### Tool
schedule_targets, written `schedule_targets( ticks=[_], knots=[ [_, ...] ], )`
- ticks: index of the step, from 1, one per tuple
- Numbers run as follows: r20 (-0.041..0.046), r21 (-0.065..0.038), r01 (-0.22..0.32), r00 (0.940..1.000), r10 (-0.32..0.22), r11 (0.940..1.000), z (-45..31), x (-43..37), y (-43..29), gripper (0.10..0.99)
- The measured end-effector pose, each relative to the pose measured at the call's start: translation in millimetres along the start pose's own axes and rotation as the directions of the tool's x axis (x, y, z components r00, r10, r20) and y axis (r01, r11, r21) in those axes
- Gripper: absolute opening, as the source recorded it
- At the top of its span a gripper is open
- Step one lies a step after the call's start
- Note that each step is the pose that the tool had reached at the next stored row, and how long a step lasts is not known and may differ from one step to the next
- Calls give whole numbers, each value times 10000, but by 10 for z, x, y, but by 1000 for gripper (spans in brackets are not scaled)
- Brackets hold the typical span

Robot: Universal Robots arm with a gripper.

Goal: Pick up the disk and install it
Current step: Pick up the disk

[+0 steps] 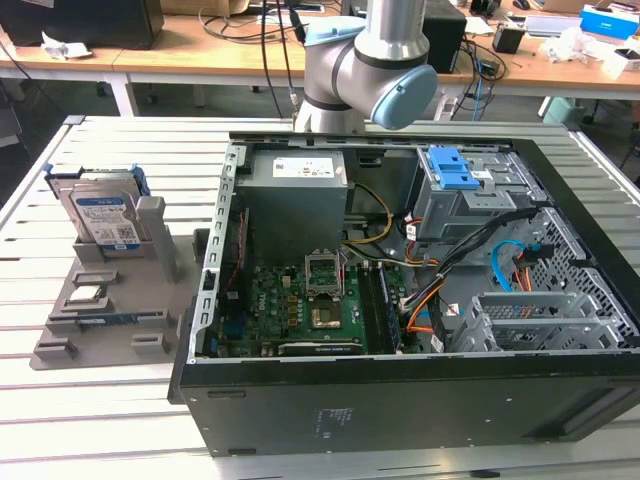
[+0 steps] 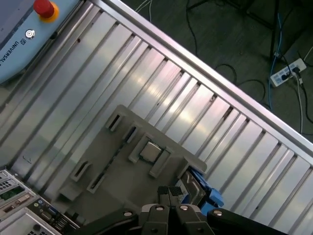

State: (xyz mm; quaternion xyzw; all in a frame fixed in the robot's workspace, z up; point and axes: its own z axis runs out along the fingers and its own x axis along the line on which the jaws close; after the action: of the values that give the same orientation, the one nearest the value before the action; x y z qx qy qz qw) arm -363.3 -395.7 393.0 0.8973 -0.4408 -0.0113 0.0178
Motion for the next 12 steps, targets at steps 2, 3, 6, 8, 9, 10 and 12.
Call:
schedule_targets(
  ticks=[2, 3, 6, 8, 9, 10, 12],
  knots=[
    [-10, -2, 247, 9997, -247, 9997, 0, 0, 0, 106],
    [-15, -2, 355, 9994, -355, 9994, 0, 0, 0, 106],
    [-33, -6, 784, 9969, -784, 9969, 0, 0, 0, 106],
    [-43, -7, 1032, 9947, -1032, 9947, 0, 0, 0, 106],
    [-43, -8, 1033, 9946, -1033, 9946, 0, 0, 0, 106],
    [-43, -7, 1033, 9946, -1033, 9946, 0, 0, 0, 106],
    [-43, -8, 1016, 9948, -1016, 9948, 0, 0, 0, 106]
  ],
)
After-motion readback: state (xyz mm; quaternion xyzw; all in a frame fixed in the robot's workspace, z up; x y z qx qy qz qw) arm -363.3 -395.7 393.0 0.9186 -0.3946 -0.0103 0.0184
